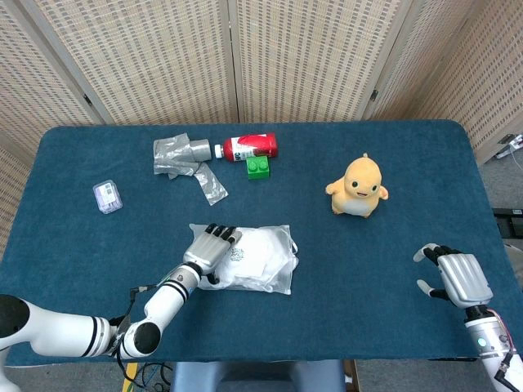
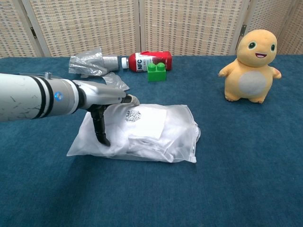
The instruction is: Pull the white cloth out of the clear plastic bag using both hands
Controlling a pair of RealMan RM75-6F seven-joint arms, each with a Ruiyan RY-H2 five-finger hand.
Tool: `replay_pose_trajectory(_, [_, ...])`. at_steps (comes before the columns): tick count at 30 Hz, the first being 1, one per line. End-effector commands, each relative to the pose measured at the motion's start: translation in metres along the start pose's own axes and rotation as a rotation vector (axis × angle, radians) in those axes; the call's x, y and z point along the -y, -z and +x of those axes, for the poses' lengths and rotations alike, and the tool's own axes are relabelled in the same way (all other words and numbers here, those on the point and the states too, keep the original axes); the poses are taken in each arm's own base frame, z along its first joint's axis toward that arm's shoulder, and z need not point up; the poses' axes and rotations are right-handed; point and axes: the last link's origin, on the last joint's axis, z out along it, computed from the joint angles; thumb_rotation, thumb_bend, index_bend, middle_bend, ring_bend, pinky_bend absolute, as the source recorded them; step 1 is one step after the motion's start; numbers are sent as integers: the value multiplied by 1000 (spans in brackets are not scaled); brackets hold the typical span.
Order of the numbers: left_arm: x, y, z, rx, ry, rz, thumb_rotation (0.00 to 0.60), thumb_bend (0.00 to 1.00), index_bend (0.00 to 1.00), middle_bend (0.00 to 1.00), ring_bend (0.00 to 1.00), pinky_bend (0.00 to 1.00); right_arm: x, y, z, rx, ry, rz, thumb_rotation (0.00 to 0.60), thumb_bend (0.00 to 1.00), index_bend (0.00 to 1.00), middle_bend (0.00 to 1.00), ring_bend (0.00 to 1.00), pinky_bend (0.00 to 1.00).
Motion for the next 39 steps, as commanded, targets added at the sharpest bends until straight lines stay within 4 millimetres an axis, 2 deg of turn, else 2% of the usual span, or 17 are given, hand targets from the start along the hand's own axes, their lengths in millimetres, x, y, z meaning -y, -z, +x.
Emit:
replay_pose_trajectory(1, [-2, -2, 0, -20, -13, -2, 600, 0, 0, 0, 1, 0, 0, 0, 0, 1, -1, 1, 600, 171, 430, 376, 379, 520])
replay_pose_trajectory(4, [-2, -3, 0, -52, -20, -11, 600, 0, 0, 29, 54, 45, 1, -1, -1, 2, -2, 3, 600, 171, 430, 377, 379, 520])
replay_pose_trajectory(5, [-2, -3, 0, -64, -24, -14, 600, 0, 9, 70, 97, 75, 1, -1, -1, 2, -2, 3, 600, 171, 430, 377, 379, 520])
replay_pose_trajectory(9, [-2, -4, -2, -101, -53, -23, 600, 0, 125, 236, 225, 156, 2, -2, -1, 4, -4, 5, 600, 170, 430, 378, 379, 520])
replay_pose_trajectory(17, [-2, -6, -6, -115, -68, -19, 600, 9, 272, 389, 341, 242, 5, -4, -2, 8, -7, 14, 600, 171, 430, 378, 380, 520])
replay_pose_trajectory(24, [-4, -4, -3, -175, -73, -21, 600, 212, 382, 512, 436, 333, 9, -8, -2, 3, -12, 23, 600, 171, 430, 379, 379, 520])
replay_pose_trajectory(30, [-4, 2, 2, -254, -59, -38, 600, 342, 449, 587, 494, 382, 10, -11, 1, -12, -23, 26, 600, 172, 430, 379, 379, 520])
replay_pose_trajectory(39, [-6, 14, 13, -324, -37, -72, 600, 394, 464, 603, 506, 407, 20, -21, 9, -60, -73, 56, 600, 171, 430, 379, 379, 520])
